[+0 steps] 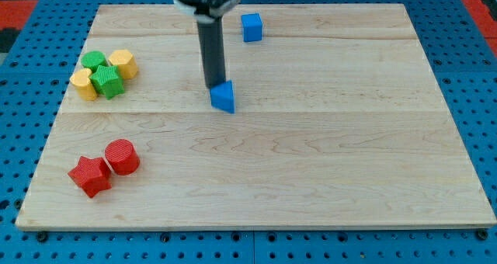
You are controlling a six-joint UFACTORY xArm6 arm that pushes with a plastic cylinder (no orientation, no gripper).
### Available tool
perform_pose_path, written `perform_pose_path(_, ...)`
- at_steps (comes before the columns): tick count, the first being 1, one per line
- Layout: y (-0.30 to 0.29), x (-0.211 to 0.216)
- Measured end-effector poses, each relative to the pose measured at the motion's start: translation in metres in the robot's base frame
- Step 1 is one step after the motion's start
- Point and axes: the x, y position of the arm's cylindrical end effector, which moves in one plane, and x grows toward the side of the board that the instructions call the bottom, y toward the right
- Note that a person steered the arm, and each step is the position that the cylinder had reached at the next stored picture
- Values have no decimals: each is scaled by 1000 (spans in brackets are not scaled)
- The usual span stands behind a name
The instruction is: Place the arm at the top left of blue triangle
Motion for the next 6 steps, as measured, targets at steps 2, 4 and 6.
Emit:
perform_pose_path(2,14,-18)
perform_pose_path(4,-28,45)
perform_pose_path(6,9,28)
